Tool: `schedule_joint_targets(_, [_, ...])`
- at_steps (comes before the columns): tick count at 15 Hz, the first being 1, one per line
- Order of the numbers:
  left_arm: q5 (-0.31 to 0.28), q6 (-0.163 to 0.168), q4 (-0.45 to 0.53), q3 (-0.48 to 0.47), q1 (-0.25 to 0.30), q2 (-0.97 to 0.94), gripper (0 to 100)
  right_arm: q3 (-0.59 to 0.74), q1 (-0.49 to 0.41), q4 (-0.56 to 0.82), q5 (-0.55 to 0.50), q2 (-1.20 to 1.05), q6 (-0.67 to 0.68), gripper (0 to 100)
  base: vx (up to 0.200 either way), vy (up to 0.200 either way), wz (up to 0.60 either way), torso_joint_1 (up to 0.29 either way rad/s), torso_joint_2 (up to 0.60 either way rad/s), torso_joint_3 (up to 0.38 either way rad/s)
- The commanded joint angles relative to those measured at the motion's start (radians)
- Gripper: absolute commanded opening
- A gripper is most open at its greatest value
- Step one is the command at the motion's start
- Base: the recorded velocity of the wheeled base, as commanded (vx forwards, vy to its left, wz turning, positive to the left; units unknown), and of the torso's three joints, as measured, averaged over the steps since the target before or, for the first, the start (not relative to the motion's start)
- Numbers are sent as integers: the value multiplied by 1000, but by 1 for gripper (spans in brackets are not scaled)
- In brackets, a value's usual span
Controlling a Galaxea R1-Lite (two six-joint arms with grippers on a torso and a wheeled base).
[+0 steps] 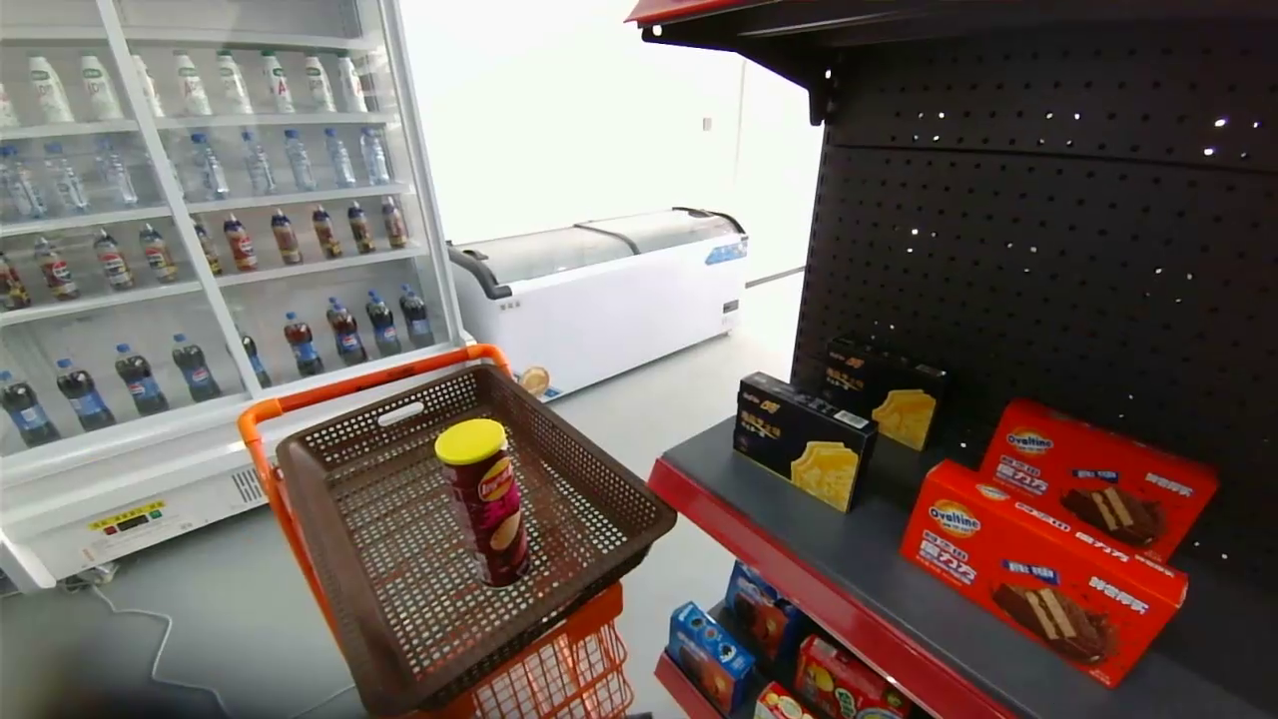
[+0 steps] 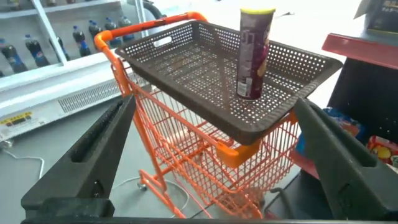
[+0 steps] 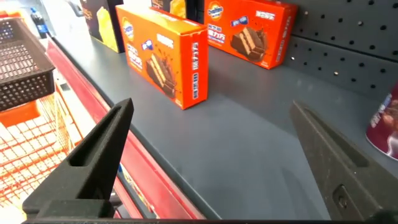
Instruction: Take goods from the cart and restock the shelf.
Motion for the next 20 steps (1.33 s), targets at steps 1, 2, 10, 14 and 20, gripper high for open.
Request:
schedule_joint_targets(1, [-21, 93, 43, -174, -27, 117, 100, 0, 0, 0, 0, 0, 0, 100, 0, 0, 0, 0, 0, 0])
schedule_joint_targets(2, [-36, 98, 112, -286, -58, 283, 100, 0, 0, 0, 0, 0, 0, 100, 0, 0, 0, 0, 0, 0])
schedule_joint_targets(10, [-118, -22, -25, -573, -42, 1168, 100, 0, 0, 0, 0, 0, 1, 100, 0, 0, 0, 0, 0, 0])
schedule_joint_targets(14, [-309, 190, -196, -547, 1, 1378, 100, 0, 0, 0, 0, 0, 0, 100, 0, 0, 0, 0, 0, 0])
schedule_joint_targets(20, [-309, 207, -528, -497, 24, 1664, 100, 0, 0, 0, 0, 0, 0, 100, 0, 0, 0, 0, 0, 0])
